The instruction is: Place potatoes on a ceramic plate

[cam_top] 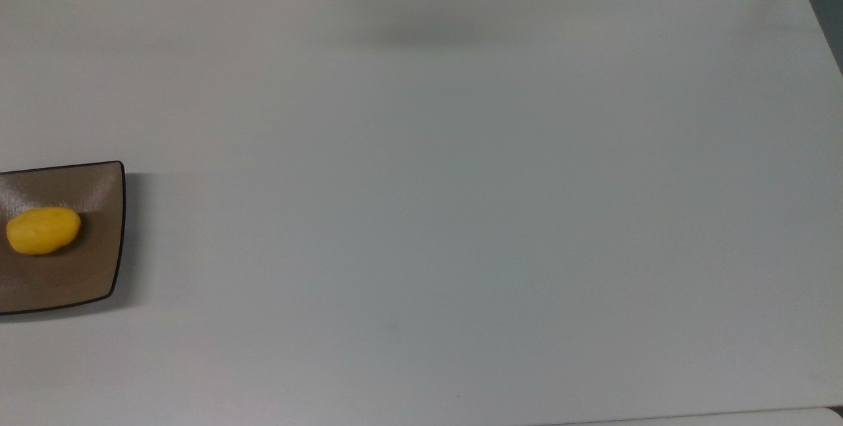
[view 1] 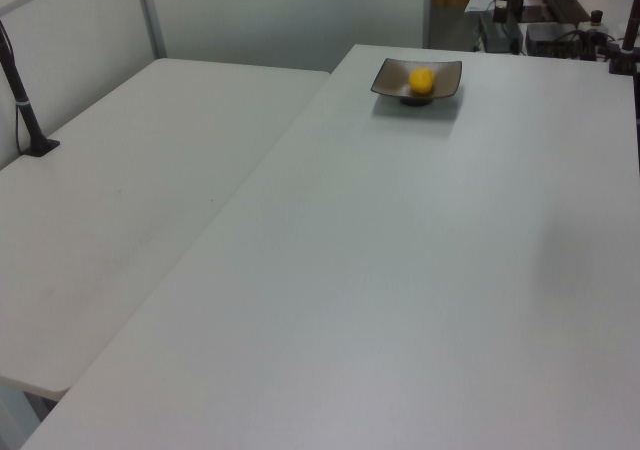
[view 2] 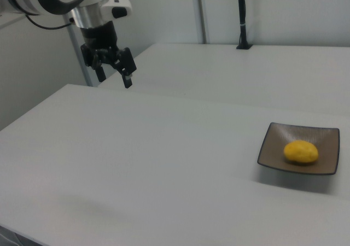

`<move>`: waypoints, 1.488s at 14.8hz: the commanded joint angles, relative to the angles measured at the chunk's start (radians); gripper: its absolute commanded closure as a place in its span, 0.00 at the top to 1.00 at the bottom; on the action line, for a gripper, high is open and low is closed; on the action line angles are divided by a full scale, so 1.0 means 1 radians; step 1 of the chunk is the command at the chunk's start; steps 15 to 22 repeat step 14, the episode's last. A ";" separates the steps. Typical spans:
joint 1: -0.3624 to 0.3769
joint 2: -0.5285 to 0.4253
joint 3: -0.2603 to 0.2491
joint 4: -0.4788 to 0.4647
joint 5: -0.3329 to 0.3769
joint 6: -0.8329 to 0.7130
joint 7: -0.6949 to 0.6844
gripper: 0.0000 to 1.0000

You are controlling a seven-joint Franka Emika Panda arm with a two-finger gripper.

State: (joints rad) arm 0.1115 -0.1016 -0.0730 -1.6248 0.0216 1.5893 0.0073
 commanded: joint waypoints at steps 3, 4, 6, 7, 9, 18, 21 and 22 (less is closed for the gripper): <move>0.000 -0.003 0.047 -0.052 0.015 0.075 0.010 1.00; -0.003 0.009 0.047 -0.056 0.017 0.099 0.010 1.00; 0.000 0.031 0.051 -0.058 0.015 0.113 -0.007 1.00; -0.003 0.031 0.051 -0.061 0.015 0.113 -0.018 1.00; -0.004 0.042 0.051 -0.057 0.015 0.113 -0.018 1.00; -0.004 0.051 0.051 -0.052 0.015 0.115 -0.021 1.00; -0.004 0.051 0.051 -0.052 0.015 0.115 -0.021 1.00; -0.004 0.051 0.051 -0.052 0.015 0.115 -0.021 1.00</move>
